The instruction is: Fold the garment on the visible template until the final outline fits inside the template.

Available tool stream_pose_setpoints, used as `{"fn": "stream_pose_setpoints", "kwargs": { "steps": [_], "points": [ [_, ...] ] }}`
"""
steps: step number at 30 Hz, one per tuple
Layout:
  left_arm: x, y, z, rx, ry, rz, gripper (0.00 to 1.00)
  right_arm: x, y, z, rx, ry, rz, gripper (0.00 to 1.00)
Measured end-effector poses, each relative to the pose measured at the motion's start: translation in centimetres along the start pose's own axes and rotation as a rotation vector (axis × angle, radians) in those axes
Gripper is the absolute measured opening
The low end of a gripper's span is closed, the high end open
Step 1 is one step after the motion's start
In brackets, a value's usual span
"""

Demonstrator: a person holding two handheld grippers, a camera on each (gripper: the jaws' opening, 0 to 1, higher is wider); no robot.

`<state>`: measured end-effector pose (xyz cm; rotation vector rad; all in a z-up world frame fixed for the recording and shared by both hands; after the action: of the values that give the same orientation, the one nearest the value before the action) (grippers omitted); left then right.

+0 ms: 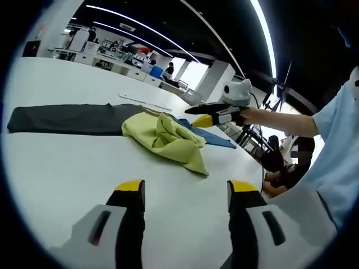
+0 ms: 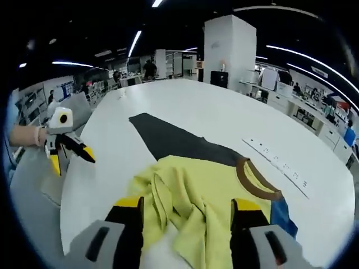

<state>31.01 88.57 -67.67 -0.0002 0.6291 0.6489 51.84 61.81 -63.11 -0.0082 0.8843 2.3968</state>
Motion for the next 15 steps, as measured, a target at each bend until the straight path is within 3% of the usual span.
{"fn": "stream_pose_setpoints", "kwargs": {
  "steps": [2, 7, 12, 15],
  "points": [
    [0.0, 0.0, 0.0, 0.001, 0.002, 0.0, 0.56, -0.1, 0.5, -0.6, 0.01, 0.052, -0.029, 0.59],
    [-0.1, 0.0, -0.1, 0.004, 0.004, -0.002, 0.55, 0.0, 1.1, -1.8, 0.014, 0.06, -0.06, 0.45],
    [-0.1, 0.0, -0.1, 0.008, 0.007, -0.004, 0.54, 1.4, 1.2, -2.5, 0.024, 0.072, -0.054, 0.32],
    [-0.2, 0.0, -0.1, 0.007, 0.009, -0.003, 0.54, 2.1, 0.8, -3.2, 0.035, 0.094, -0.064, 0.28]
  ]
}}
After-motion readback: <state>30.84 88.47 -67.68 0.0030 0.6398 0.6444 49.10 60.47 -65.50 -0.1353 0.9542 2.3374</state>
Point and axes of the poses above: the point that each gripper's makers call its tool centre point, and the gripper's own axes: y roughly backward along the fingers, x roughly to its left, z roughly out of its top, the point moved 10 cm from there along y, roughly backward along the fingers, and after that the axes turned 12 degrees about -z, right-handed, at the moved point
